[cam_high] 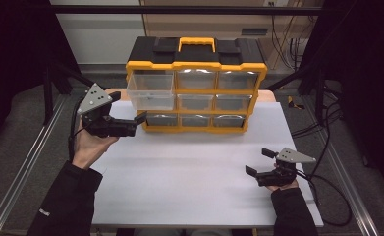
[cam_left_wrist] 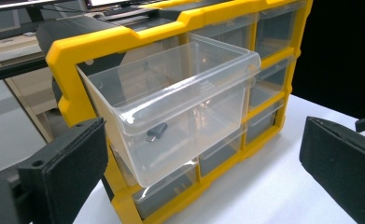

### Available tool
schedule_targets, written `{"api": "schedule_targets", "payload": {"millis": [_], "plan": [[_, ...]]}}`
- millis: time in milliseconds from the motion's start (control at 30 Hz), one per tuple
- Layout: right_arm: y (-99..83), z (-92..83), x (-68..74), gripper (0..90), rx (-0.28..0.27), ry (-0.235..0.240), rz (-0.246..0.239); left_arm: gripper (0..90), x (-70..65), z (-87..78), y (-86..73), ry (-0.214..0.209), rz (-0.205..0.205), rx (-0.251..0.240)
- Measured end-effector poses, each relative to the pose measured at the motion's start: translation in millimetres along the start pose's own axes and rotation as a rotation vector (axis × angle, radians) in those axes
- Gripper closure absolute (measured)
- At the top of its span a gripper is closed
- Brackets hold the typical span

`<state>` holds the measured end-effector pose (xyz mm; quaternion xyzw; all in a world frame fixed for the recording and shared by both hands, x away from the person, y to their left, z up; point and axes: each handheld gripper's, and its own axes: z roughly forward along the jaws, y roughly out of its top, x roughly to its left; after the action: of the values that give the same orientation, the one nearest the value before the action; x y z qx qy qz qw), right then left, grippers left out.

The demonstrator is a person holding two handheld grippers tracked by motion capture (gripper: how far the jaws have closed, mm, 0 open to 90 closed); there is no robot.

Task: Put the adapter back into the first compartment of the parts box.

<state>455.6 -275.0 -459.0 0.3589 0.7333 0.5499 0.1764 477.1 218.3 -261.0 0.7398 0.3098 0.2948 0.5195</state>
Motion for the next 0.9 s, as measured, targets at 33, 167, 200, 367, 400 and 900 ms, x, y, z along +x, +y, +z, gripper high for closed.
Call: {"api": "schedule_targets", "payload": {"millis": [33, 167, 200, 367, 400, 900], "plan": [[0.0, -0.1, 0.0, 0.2, -0.001, 0.0, 0.0, 0.4, -0.4, -0.2, -0.9, -0.002, 0.0, -0.001], [0.0, 0.2, 0.0, 0.2, 0.0, 0.001, 0.002, 0.5, -1.2, -0.7, -4.1, -0.005, 0.003, 0.006], [-0.1, 0.3, -0.1, 0.2, 0.001, 0.001, 0.0, 0.6, -1.5, -0.6, -4.9, -0.006, 0.002, 0.006], [0.0, 0.0, -0.2, 0.2, -0.001, 0.0, 0.002, 0.8, -3.4, 0.1, -8.1, -0.014, 0.005, 0.009], [0.0, 0.0, -0.2, 0.2, -0.001, 0.0, 0.002, 0.8, -3.8, 0.3, -8.7, -0.017, 0.004, 0.011], [-0.1, 0.6, -0.3, 0.2, 0.002, 0.001, 0.003, 1.1, -6.1, 7.2, -19.1, -0.033, 0.006, 0.013]]}}
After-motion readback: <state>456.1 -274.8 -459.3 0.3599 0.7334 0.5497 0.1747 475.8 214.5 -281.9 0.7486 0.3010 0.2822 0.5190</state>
